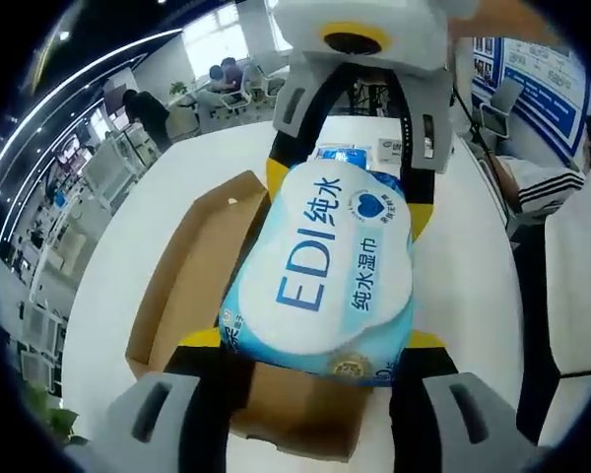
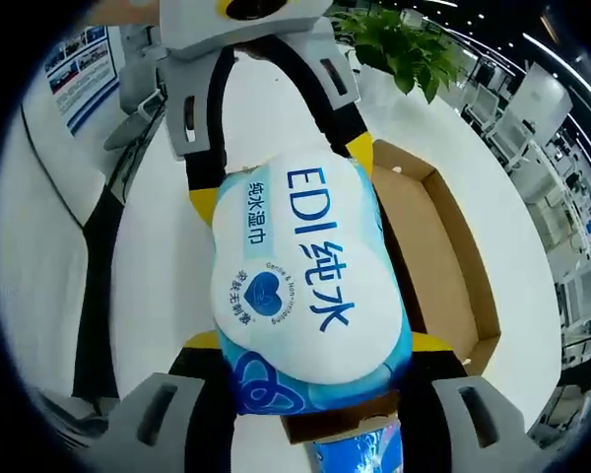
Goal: Operate the shoe box by opening the lid, removing the specified soft item, and placing it in the target area until the item is outside and the box remains undamaged.
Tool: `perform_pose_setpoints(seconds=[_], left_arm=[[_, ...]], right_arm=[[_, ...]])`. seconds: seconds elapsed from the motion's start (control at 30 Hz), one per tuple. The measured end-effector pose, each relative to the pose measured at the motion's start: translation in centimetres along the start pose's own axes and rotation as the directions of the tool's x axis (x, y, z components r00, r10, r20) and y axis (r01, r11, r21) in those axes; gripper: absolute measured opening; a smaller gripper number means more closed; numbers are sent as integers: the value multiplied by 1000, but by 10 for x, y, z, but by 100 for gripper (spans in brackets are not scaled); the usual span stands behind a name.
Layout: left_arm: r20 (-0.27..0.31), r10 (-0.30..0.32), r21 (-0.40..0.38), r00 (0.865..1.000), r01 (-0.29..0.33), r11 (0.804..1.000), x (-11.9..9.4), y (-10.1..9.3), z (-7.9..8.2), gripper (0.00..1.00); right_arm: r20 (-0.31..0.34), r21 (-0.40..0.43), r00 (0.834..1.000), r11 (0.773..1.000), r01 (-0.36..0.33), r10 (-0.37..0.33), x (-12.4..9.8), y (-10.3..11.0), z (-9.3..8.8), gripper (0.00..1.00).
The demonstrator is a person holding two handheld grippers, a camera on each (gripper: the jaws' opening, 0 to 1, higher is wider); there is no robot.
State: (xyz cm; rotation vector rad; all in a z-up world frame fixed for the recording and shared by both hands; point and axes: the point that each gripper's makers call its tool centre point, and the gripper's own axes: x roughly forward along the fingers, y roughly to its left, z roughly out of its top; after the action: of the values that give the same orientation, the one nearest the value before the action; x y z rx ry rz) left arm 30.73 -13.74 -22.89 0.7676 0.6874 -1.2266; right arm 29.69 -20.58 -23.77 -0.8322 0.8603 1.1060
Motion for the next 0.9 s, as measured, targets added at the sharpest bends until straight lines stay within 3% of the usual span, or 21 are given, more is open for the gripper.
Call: perform_pose_setpoints(seconds=[0.37,0.9], left_arm=[[8,10,42,1000,-10,999,-12,-18,10,64],[30,-10,65,1000,9,998,-6,-46,8,64]], right_arm=[[25,12,999,999,37,-37,-16,18,-2,64],[25,34,998,998,51,-52,-19,46,-14,64]])
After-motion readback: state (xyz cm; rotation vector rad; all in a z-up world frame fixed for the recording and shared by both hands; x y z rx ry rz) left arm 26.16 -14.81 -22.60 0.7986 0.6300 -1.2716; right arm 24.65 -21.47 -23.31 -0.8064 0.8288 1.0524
